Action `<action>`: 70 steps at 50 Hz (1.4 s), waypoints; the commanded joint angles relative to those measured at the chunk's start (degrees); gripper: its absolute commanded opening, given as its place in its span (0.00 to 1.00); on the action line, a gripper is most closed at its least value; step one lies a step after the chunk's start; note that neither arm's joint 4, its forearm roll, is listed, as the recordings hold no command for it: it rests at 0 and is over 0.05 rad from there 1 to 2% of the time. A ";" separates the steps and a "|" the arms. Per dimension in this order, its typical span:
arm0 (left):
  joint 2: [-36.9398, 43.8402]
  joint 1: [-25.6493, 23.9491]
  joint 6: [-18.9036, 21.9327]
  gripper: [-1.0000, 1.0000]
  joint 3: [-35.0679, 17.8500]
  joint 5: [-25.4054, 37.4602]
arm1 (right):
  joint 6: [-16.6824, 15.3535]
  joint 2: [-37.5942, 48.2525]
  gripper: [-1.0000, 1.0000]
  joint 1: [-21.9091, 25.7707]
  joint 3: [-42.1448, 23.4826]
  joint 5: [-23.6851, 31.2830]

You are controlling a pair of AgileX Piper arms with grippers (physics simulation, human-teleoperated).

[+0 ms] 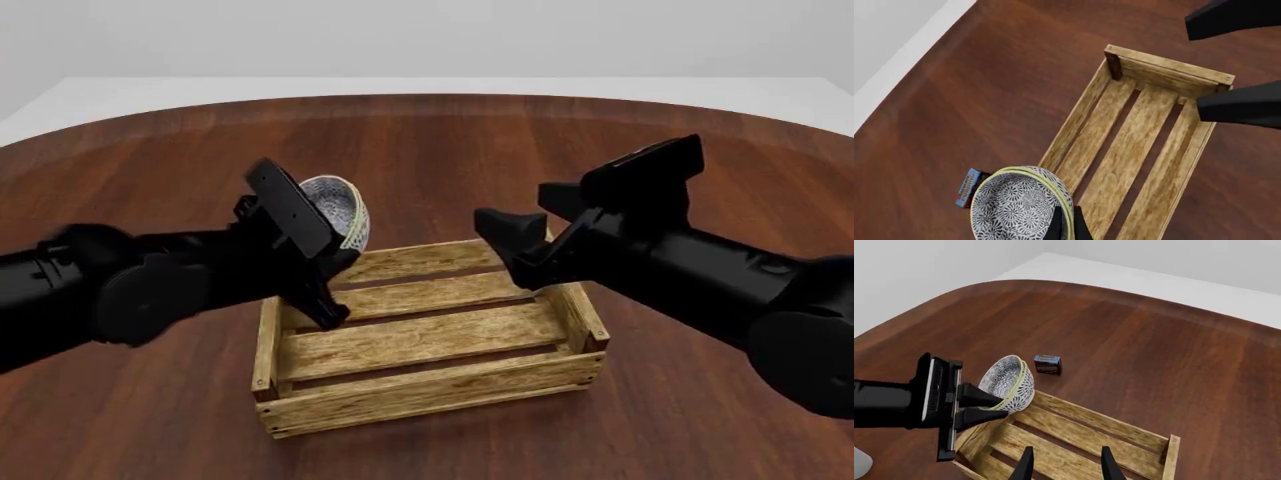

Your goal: Stack the right bowl on the left bowl and place them in the tray.

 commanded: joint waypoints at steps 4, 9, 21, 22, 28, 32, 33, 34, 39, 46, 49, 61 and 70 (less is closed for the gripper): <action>3.59 -3.55 -1.63 0.00 -2.39 0.13 | -0.01 -0.09 1.00 0.01 0.04 0.07; 6.03 -4.67 -1.32 0.00 -2.93 0.31 | -0.03 -0.30 1.00 -0.11 0.05 0.18; 11.18 -5.77 -0.81 0.00 -5.82 1.53 | 0.10 -0.78 1.00 -0.15 0.07 0.38; 11.95 -5.90 -0.62 0.00 -6.08 1.60 | 0.12 -0.79 1.00 -0.14 0.07 0.37; 15.30 -6.12 -1.19 0.00 -8.11 1.93 | 0.18 -0.75 1.00 -0.10 -0.01 0.37; 16.59 -6.17 -1.13 0.00 -8.00 1.20 | 0.14 -0.68 1.00 -0.22 -0.08 0.36; 16.83 -6.19 -1.03 0.00 -7.95 1.10 | 0.14 -0.61 1.00 -0.24 -0.10 0.33; 17.07 -6.37 -1.04 0.00 -7.94 1.03 | 0.15 -0.55 1.00 -0.25 -0.12 0.31; 18.36 -6.77 -1.03 0.00 -7.93 0.51 | 0.17 -0.51 1.00 -0.22 -0.15 0.31; 19.30 -7.45 -1.16 0.00 -7.85 0.14 | 0.21 -0.76 1.00 -0.29 -0.15 0.46; 19.77 -7.64 -1.19 0.00 -7.83 -0.07 | 0.18 -0.90 1.00 -0.29 -0.12 0.53; 21.99 -8.20 -1.57 0.00 -7.44 -1.19 | 0.22 -1.25 1.00 -0.20 0.00 0.66; 24.51 -8.85 -1.93 0.00 -7.07 -2.36 | 0.26 -1.58 1.00 -0.24 0.10 0.75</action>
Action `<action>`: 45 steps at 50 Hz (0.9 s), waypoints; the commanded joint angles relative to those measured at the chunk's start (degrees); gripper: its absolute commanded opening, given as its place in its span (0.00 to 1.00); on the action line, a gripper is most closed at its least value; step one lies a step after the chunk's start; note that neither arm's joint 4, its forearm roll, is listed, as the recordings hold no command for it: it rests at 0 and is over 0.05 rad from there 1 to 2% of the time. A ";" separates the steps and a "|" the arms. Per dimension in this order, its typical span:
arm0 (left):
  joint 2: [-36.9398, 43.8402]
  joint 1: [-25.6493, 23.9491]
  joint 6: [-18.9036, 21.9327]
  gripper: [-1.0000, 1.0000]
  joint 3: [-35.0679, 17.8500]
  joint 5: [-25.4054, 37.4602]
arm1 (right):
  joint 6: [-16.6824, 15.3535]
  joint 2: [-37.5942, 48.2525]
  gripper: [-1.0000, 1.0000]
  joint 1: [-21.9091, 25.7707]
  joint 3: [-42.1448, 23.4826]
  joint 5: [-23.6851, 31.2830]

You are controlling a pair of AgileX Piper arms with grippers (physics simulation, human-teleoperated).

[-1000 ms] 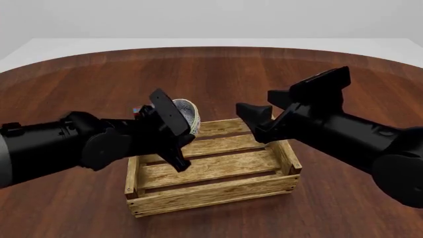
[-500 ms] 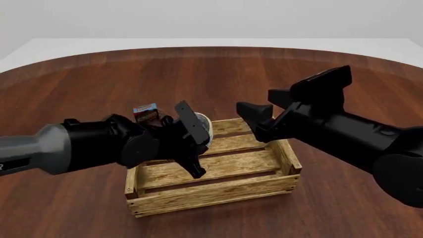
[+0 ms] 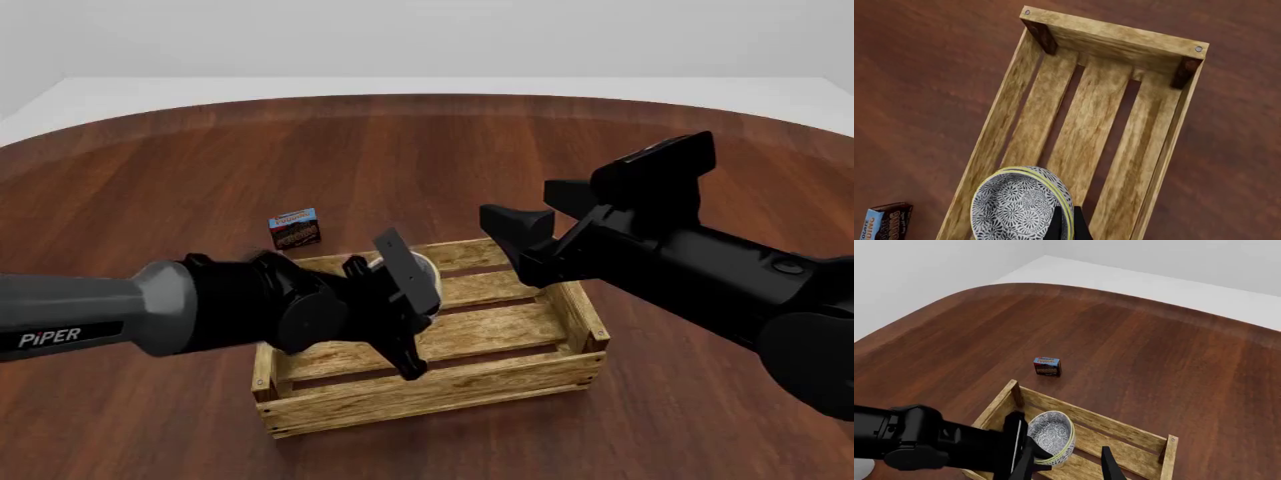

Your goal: Stack the right bowl on the left bowl and place them in the tray.

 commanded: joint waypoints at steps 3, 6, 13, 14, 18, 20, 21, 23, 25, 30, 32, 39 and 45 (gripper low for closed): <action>2.51 -0.75 -0.14 0.00 -0.01 -1.51 | 0.06 -0.27 1.00 -0.02 0.07 0.07; 2.94 -1.28 -0.70 0.00 0.00 -1.53 | 0.06 -0.34 1.00 0.07 0.11 0.08; 3.67 -1.41 -0.75 0.00 0.12 -1.78 | 0.13 -0.43 1.00 0.01 0.11 0.10; 3.89 -1.54 -0.88 0.00 0.10 -1.79 | 0.08 -0.33 1.00 -0.04 0.09 0.05; 4.44 -1.52 -0.96 0.00 0.12 -1.98 | 0.14 -0.32 1.00 0.03 0.07 0.08; 4.71 -1.55 -1.02 0.00 0.22 -2.17 | 0.10 -0.28 1.00 -0.11 0.05 0.04; 4.88 -1.52 -1.03 0.00 0.25 -2.27 | 0.16 -0.16 1.00 -0.09 0.03 -0.01; 4.98 -1.40 -0.88 0.00 0.24 -2.29 | 0.07 -0.06 1.00 -0.08 0.03 -0.05; 5.10 -1.24 -0.75 0.00 0.29 -2.41 | 0.03 -0.06 1.00 0.01 0.05 -0.04; 5.37 -1.25 -0.94 0.00 0.20 -2.40 | 0.06 -0.01 1.00 -0.02 0.04 -0.07; 5.46 -1.31 -1.08 0.00 0.17 -2.38 | 0.04 -0.01 1.00 -0.03 0.04 -0.07; 5.87 -1.37 -1.29 0.00 0.21 -2.73 | 0.00 -0.03 1.00 -0.03 0.06 -0.09; 5.80 -1.25 -1.22 0.00 0.16 -2.56 | -0.03 -0.16 1.00 0.06 0.05 0.02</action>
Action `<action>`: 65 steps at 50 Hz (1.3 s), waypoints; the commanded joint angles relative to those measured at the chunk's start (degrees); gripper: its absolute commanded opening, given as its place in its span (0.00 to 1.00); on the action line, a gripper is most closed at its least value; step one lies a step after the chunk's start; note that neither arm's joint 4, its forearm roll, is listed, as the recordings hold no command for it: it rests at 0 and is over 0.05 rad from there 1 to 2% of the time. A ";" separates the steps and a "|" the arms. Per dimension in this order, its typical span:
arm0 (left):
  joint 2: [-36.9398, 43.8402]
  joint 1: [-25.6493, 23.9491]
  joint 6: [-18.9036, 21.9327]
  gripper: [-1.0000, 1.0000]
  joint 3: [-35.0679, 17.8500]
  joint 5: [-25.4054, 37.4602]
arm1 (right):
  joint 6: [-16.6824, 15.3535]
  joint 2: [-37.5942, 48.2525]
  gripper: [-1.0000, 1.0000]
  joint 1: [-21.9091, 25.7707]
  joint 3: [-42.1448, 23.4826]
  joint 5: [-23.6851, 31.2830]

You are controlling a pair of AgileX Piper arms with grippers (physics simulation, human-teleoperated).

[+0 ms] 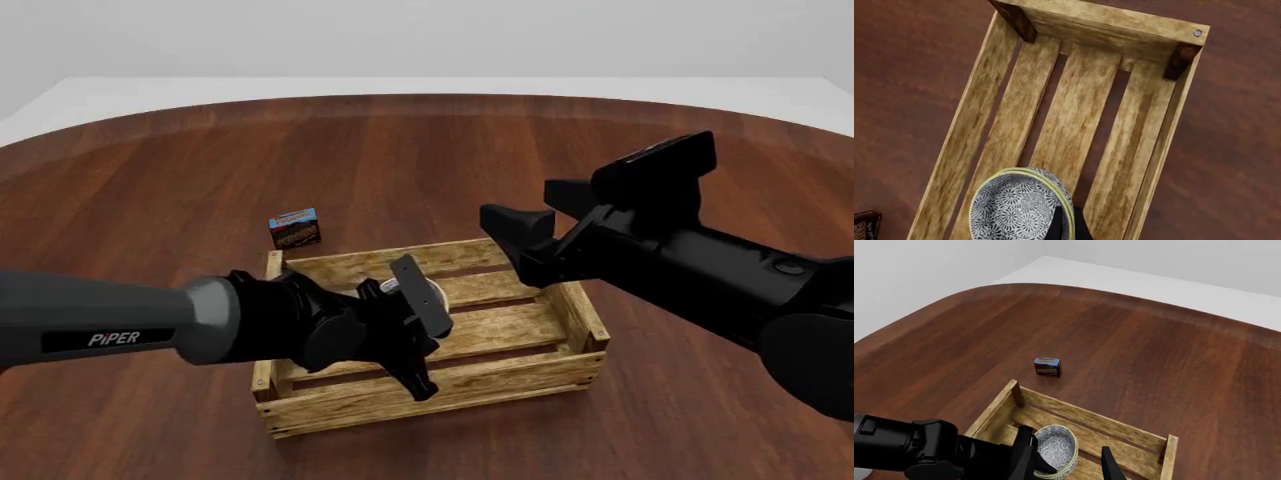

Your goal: Stack the right bowl on the left bowl and place them in the tray.

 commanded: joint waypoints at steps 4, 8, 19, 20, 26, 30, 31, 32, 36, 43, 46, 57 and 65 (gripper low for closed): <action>0.60 0.62 0.05 1.00 -0.04 -0.36 | -0.02 -0.09 1.00 0.02 -0.02 0.06; 0.40 0.45 -0.18 1.00 0.00 -0.23 | -0.03 -0.22 1.00 0.10 0.04 0.10; -0.08 0.43 -0.26 1.00 0.05 -0.08 | -0.09 -0.33 1.00 0.13 0.13 0.08; -0.09 0.35 -0.34 1.00 0.08 -0.05 | -0.10 -0.29 1.00 0.12 0.14 0.07; -0.24 0.29 -0.30 1.00 0.28 -0.16 | -0.10 -0.35 1.00 0.11 0.11 0.12; -0.32 0.47 -0.13 1.00 0.34 -0.36 | -0.11 -0.39 1.00 0.09 0.10 0.15; -0.32 0.47 -0.13 1.00 0.34 -0.36 | -0.11 -0.39 1.00 0.09 0.10 0.15; -0.29 0.63 -0.09 1.00 0.28 -0.33 | -0.05 -0.36 1.00 0.06 0.07 0.13; -1.53 0.32 -0.39 1.00 0.26 0.44 | -0.14 -0.46 1.00 0.14 0.09 0.20; -3.72 0.35 -0.09 1.00 0.61 1.05 | -0.12 -0.47 1.00 0.13 0.06 0.20; -5.12 0.28 0.06 1.00 0.78 1.54 | -0.14 -0.42 1.00 0.15 0.06 0.18; -8.79 0.77 0.62 1.00 1.47 2.35 | -0.15 -0.14 1.00 0.20 0.04 0.08; -12.64 1.17 0.86 1.00 2.24 3.43 | -0.22 0.08 1.00 0.18 0.02 0.03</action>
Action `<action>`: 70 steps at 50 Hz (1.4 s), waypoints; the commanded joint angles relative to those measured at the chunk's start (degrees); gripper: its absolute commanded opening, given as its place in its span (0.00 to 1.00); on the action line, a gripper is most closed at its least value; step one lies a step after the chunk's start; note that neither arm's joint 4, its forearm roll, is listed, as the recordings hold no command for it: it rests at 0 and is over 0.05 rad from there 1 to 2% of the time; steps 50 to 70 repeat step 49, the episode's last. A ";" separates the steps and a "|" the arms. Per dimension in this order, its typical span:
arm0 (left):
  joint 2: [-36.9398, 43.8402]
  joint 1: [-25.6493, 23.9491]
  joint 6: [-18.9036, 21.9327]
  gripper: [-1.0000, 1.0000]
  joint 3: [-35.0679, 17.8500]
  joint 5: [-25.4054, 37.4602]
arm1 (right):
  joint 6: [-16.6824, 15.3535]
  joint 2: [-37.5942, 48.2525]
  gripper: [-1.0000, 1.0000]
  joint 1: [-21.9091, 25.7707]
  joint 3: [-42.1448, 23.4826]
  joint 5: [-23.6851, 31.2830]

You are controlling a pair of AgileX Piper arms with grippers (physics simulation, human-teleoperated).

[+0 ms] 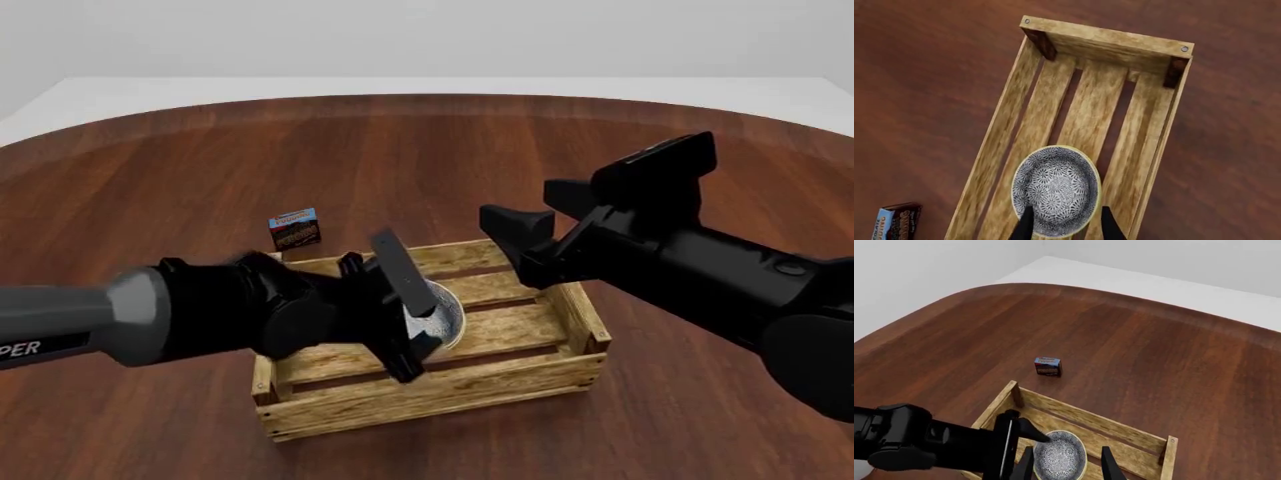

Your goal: Stack the right bowl on the left bowl and place them in the tray.

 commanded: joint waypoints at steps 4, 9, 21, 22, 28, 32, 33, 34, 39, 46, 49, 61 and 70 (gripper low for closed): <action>-6.20 0.71 0.46 1.00 1.33 1.45 | -0.10 0.47 1.00 -0.03 -0.04 -0.15; -8.39 1.02 -0.36 1.00 1.70 1.88 | -0.08 0.36 1.00 -0.15 -0.07 -0.09; -17.34 2.98 -3.59 1.00 4.52 1.22 | -0.07 -0.13 1.00 -0.13 0.04 0.03; -18.15 2.55 -4.38 1.00 4.62 1.43 | -0.11 -0.12 1.00 -0.13 0.05 0.01; -21.81 4.08 -5.86 1.00 6.18 0.88 | -0.17 0.07 1.00 -0.17 0.03 -0.08; -24.95 4.61 -6.68 1.00 7.54 0.60 | -0.22 0.29 1.00 -0.16 0.01 -0.17; -24.97 5.07 -6.27 1.00 7.74 0.35 | -0.24 0.23 1.00 -0.13 0.03 -0.14; -25.65 5.19 -7.05 1.00 7.97 0.25 | -0.24 0.16 1.00 -0.10 0.05 -0.11; -28.64 6.34 -7.00 1.00 9.19 -0.27 | -0.42 -0.02 1.00 -0.28 0.03 -0.06; -32.80 7.36 -7.89 1.00 10.83 -0.90 | -0.42 -0.48 1.00 -0.40 0.12 0.11; -34.47 7.43 -8.10 1.00 12.09 -1.39 | -0.47 -0.60 1.00 -0.35 0.21 0.13; -34.47 7.43 -8.10 1.00 12.09 -1.39 | -0.47 -0.60 1.00 -0.35 0.21 0.13; -34.47 7.43 -8.10 1.00 12.09 -1.39 | -0.47 -0.60 1.00 -0.35 0.21 0.13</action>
